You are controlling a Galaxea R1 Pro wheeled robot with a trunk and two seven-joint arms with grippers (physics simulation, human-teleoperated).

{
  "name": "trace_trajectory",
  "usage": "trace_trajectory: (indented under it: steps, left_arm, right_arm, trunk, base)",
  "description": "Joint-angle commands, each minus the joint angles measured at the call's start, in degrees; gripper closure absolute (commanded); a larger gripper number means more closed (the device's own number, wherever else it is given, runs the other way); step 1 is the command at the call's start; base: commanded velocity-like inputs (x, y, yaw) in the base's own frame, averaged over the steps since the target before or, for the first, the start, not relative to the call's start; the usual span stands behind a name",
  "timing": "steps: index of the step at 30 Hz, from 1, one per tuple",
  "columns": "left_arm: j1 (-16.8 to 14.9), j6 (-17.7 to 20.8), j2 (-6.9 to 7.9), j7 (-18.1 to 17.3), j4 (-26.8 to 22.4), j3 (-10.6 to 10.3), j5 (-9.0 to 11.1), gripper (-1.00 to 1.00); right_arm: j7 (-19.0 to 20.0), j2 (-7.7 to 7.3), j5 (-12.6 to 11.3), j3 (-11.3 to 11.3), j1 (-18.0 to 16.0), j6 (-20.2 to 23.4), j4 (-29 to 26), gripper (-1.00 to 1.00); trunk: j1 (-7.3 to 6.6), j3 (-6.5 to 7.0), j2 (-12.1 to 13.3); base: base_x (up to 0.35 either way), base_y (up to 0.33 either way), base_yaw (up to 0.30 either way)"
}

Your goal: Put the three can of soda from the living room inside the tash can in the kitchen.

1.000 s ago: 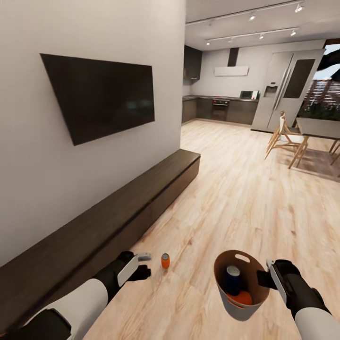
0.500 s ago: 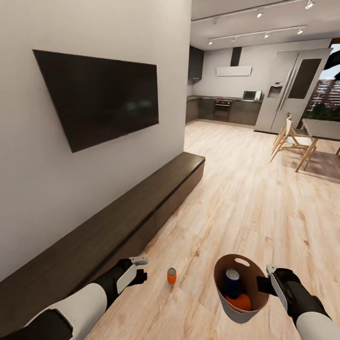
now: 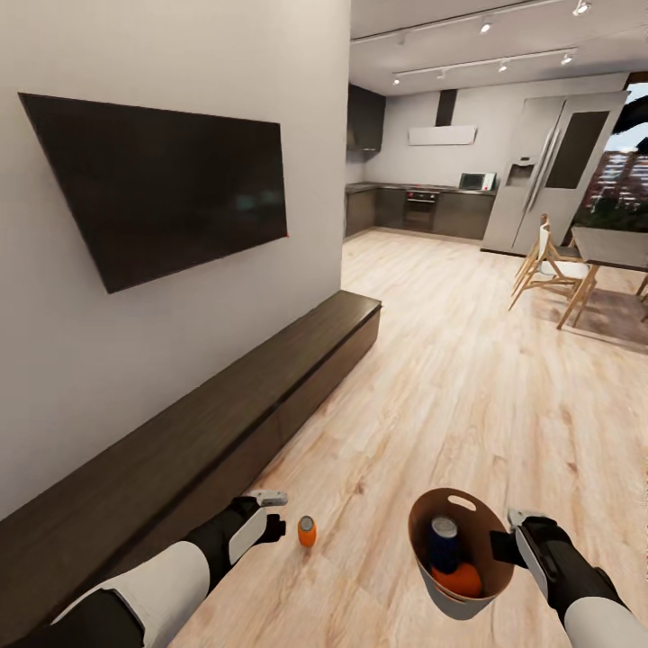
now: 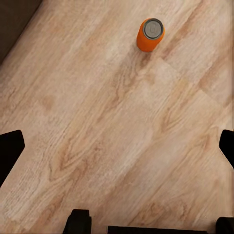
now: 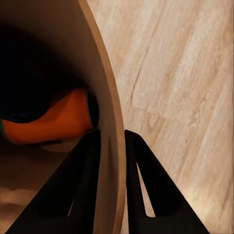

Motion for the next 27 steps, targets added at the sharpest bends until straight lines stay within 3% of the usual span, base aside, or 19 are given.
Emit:
trace_trajectory:
  steps: [1,6,13,21,27]
  left_arm:
    - [0.0,0.0,0.01,0.0,0.0,0.0,0.0,-1.0]
    - [0.0,-0.1,0.04,0.0,0.0,-0.1,0.1,-1.0]
    - [0.0,-0.9,0.06,0.0,0.1,-0.1,0.1,-1.0]
    - [0.1,-1.7,0.01,0.0,0.1,-0.1,0.1,-1.0]
    - [0.2,-2.6,-0.04,-0.1,-0.1,-0.2,0.2,-1.0]
  right_arm:
    - [0.4,0.01,-0.9,0.0,0.0,0.0,0.0,1.0]
    - [0.2,0.37,-0.9,0.0,0.0,0.0,0.0,1.0]
    - [0.4,0.69,-1.0,0.1,0.0,-0.1,0.5,1.0]
    - [0.4,0.73,-1.0,0.2,0.0,-0.1,1.4,1.0]
    - [0.4,0.7,-0.6,0.3,0.0,-2.1,3.0,1.0]
  trunk:
    - [0.0,0.01,0.0]
    - [0.0,0.01,0.0]
    - [0.0,0.01,0.0]
    - [0.0,0.01,0.0]
    - [0.0,0.01,0.0]
  base:
    - [0.002,-0.092,0.0]
    - [0.048,-0.043,0.0]
    - [0.273,-0.04,-0.048]
    - [0.319,-0.042,-0.247]
    - [0.122,-0.1,-0.203]
